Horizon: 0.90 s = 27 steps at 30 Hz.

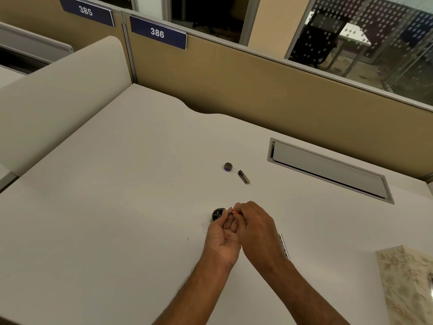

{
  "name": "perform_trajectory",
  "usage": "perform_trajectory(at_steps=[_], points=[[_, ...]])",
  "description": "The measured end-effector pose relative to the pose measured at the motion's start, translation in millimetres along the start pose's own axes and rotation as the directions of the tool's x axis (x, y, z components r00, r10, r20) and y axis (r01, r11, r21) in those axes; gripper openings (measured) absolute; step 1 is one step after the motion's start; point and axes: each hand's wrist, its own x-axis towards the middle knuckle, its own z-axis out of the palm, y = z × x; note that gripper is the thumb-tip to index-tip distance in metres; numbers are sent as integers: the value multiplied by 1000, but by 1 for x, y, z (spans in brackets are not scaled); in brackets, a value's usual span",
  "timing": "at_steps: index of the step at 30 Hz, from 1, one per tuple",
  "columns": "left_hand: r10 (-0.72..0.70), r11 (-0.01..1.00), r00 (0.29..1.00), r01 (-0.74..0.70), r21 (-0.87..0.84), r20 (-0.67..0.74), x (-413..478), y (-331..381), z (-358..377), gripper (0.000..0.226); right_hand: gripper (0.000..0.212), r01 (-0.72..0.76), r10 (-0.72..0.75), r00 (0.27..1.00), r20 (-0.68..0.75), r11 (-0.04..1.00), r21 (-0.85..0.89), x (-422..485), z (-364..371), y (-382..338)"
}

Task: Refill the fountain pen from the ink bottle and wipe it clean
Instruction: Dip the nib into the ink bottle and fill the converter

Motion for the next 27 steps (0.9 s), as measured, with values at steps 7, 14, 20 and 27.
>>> perform_trajectory(at_steps=[7, 14, 20, 27], points=[[-5, 1000, 1000, 5, -12, 18, 1, 0, -2, 24, 14, -15, 14, 999, -38, 1000, -16, 0, -4, 0], [-7, 1000, 1000, 7, -12, 23, 3, -1, -1, 23, 14, -13, 13, 1000, -13, 1000, -8, 2, -4, -1], [-4, 1000, 1000, 4, -9, 27, 4, -1, -1, 26, 6, 6, -6, 1000, 3, 1000, -5, 2, -3, 2], [-11, 1000, 999, 12, -16, 40, 5, -1, -2, 25, 18, 11, -16, 997, -69, 997, -74, 4, -3, 2]])
